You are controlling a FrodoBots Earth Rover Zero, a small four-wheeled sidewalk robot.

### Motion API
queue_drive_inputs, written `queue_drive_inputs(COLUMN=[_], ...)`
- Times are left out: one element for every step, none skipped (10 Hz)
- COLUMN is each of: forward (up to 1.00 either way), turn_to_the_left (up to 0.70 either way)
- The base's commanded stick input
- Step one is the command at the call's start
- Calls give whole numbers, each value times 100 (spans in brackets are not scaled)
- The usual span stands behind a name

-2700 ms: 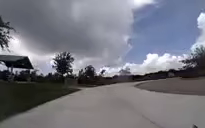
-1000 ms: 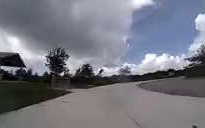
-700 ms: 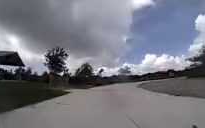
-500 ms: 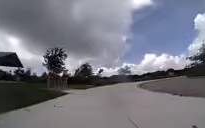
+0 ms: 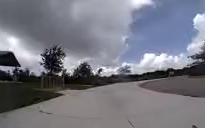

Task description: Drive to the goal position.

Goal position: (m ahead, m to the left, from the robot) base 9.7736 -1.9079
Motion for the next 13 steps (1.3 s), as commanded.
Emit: queue_drive_inputs(forward=[85, 85, 85, 85, 85, 85, 85, 85, 85, 85, 85, 85, 85], turn_to_the_left=[0, 0, 0, 0, 0, 0, 0, 0, 0, 0, 0, 0, 0])
